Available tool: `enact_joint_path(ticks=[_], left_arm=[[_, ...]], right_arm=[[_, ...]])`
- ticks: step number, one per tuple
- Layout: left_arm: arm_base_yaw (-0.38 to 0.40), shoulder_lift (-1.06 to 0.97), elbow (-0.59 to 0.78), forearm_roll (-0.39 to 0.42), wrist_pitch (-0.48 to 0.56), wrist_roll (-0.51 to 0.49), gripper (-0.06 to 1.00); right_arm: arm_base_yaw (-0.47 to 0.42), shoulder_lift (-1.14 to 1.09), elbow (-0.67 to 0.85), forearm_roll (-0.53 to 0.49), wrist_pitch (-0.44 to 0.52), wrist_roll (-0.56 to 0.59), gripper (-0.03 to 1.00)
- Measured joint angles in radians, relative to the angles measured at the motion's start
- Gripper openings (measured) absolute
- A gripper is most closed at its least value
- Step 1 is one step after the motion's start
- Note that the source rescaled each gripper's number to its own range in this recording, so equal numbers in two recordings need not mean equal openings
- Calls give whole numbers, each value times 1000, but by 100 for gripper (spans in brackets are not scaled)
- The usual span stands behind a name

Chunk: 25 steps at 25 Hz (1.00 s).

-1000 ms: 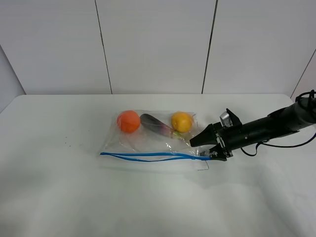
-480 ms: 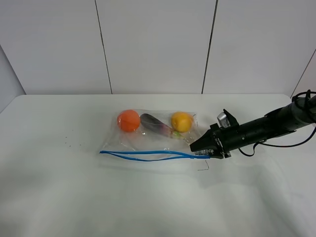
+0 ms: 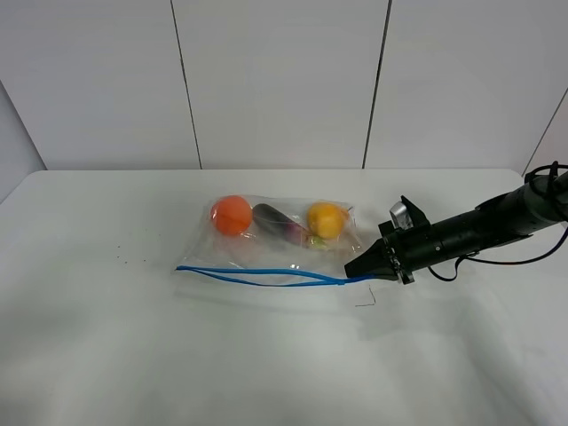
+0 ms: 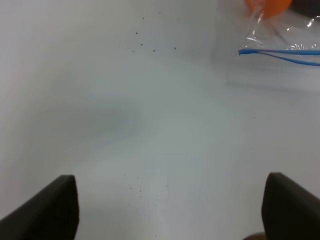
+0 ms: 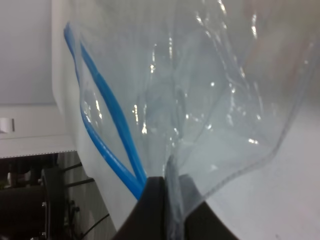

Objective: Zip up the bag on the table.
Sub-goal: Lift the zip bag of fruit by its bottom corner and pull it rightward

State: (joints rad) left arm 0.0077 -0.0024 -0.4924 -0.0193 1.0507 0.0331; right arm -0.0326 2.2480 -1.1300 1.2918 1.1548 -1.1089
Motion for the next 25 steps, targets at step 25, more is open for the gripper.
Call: enact_joint_path(ticks=[25], left_arm=[[0,0,0,0,0,0,100]], right_arm=[[0,-67,0,91,51,358,0]])
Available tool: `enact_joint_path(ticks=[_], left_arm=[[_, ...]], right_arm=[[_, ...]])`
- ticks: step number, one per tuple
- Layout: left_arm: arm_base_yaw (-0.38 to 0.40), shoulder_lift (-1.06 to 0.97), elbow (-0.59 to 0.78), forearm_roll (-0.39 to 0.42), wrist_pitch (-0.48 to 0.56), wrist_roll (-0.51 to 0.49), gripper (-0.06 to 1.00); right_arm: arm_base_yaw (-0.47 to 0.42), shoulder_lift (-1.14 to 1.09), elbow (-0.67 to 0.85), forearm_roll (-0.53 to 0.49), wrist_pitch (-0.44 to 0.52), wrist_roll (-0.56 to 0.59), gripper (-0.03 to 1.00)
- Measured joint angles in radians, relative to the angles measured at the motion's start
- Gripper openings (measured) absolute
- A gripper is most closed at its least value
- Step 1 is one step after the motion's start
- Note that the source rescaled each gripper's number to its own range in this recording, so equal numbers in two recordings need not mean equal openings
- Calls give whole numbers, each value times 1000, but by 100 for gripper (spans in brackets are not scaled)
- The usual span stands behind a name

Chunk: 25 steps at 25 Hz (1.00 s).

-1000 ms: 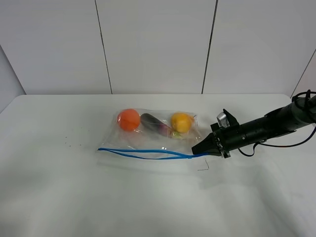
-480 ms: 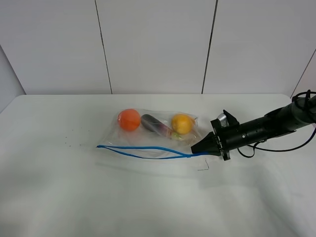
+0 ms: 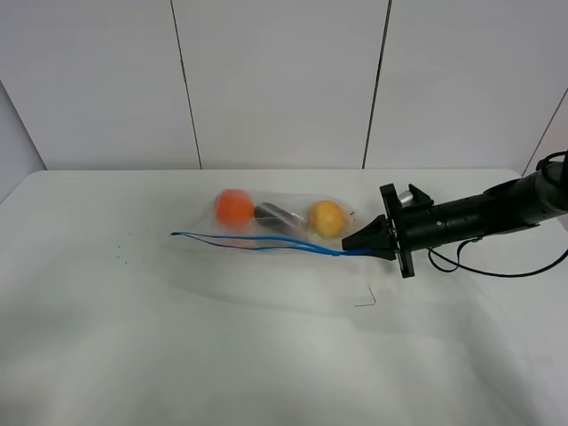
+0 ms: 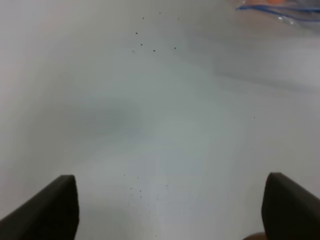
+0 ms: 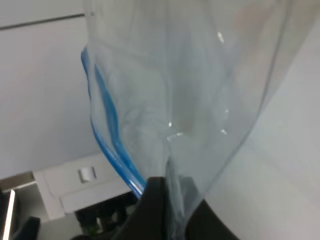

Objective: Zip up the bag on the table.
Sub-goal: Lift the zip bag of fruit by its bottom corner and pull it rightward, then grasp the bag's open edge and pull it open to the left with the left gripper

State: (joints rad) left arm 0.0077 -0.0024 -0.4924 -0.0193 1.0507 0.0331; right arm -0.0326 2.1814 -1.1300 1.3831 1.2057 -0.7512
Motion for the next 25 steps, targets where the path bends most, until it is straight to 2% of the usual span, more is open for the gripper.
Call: enact_joint_path(ticks=[9,25], left_arm=[[0,0,0,0,0,0,100],[0,0,0,0,0,0,100]], right_arm=[[0,-44,0,46,0,55,0],[0,-58,1,46,-1,58,0]])
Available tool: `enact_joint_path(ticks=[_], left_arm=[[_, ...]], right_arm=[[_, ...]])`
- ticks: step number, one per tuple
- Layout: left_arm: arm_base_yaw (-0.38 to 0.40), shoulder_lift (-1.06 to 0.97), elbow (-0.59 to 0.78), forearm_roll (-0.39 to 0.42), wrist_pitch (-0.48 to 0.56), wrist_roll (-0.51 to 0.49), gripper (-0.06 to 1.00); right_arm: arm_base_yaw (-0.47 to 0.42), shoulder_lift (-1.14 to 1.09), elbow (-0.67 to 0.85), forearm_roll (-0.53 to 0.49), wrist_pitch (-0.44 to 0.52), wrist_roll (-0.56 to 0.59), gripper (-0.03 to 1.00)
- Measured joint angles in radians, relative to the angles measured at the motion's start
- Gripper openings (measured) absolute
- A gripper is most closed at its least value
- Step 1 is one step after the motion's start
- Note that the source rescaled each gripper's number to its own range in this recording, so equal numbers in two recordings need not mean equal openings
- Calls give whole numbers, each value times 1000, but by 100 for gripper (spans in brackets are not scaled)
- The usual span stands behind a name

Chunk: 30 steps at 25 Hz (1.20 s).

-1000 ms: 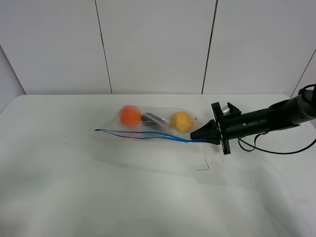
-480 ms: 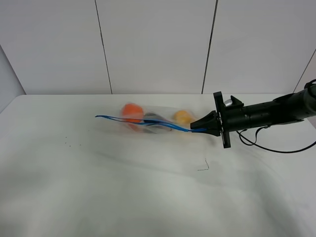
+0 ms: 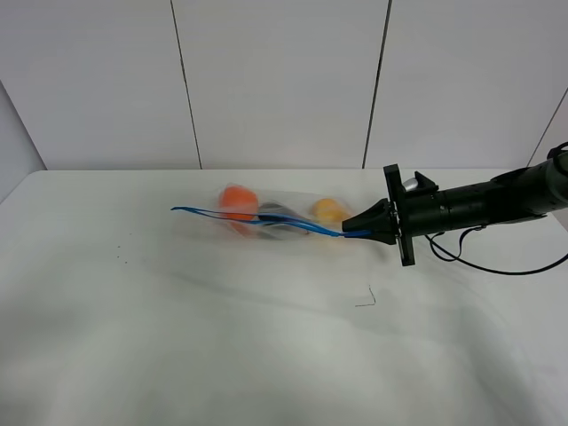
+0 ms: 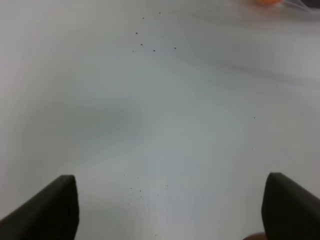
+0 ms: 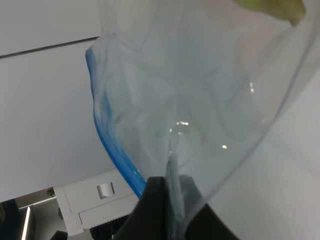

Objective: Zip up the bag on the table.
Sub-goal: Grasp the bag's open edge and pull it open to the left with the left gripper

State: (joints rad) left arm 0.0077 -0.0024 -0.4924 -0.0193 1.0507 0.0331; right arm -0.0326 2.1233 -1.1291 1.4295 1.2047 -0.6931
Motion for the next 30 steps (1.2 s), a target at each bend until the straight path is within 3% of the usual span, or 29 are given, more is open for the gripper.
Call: enact_joint_path(ticks=[30], left_arm=[[0,0,0,0,0,0,100]], right_arm=[[41,-15,0,8,-2,-30,0]])
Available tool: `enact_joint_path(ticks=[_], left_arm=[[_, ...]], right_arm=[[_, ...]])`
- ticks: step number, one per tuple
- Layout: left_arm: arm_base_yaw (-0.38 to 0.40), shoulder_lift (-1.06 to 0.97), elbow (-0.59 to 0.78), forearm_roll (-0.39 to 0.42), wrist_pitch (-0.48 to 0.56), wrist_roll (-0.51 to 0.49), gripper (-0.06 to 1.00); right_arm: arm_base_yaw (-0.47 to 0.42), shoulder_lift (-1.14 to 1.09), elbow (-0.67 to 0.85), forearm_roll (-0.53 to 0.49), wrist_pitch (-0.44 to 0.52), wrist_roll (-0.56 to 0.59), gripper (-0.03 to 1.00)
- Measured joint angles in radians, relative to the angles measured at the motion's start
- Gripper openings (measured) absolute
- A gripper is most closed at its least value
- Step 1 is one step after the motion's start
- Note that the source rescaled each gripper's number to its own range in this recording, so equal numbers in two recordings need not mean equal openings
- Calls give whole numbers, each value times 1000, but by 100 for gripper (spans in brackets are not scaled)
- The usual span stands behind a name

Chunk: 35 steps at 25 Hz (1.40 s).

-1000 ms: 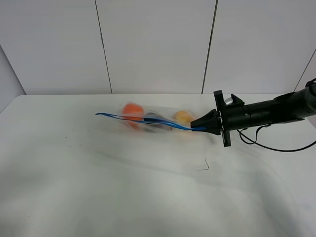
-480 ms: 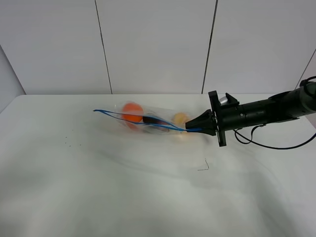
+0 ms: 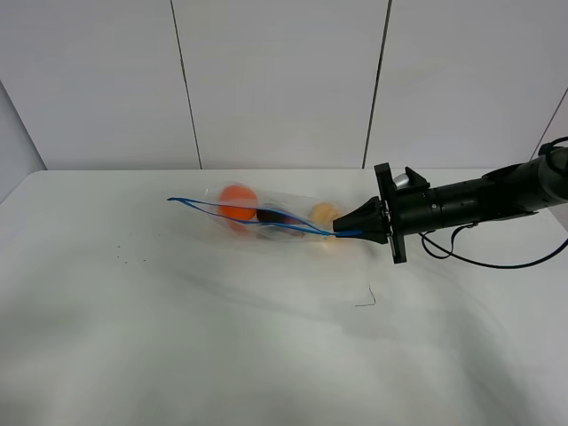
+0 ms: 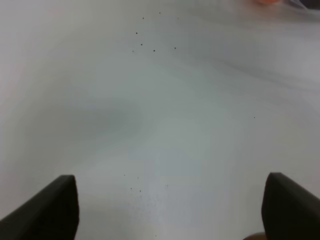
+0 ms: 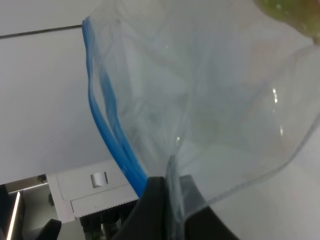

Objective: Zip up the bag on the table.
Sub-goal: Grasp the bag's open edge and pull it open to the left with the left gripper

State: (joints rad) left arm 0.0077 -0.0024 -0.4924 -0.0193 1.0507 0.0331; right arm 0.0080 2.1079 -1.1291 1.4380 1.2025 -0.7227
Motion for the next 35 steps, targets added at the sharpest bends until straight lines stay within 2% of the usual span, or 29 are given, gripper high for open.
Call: enact_joint_path(ticks=[4,9,11,13,16,19,20,23,26,29,31,35], left_arm=[[0,72,-40,0,-7,0,100],[0,374,-207,0,-119,9,100],[0,492,-270,1,-183,62,100],[0,607,-313,11,-262,167,100],[0,740,-338,40,-444,414,100],[0,846,-338,54,-689,688,100],[0,879,-338,54,-790,777,100],[0,978,-338,56,-1102,957,100],[0,1082,-338,68,-1412,1043,100],[-19,1163,-338,116,-1593,1071,100],[-75,1198,-338,140,-1633,1075,100],[-242,1250,-318,156,-1662,1077,100]], right_arm=[[0,0,0,1,0,0,0],[0,0,0,1,0,0,0],[0,0,0,1,0,0,0],[0,0,0,1,0,0,0],[0,0,0,1,0,0,0],[0,0,0,1,0,-1,0],[0,0,0,1,0,-2,0],[0,0,0,0,0,-5,0],[0,0,0,-1,0,-5,0],[0,0,0,-1,0,-5,0],[0,0,0,-2,0,-5,0],[0,0,0,-3,0,-7,0]])
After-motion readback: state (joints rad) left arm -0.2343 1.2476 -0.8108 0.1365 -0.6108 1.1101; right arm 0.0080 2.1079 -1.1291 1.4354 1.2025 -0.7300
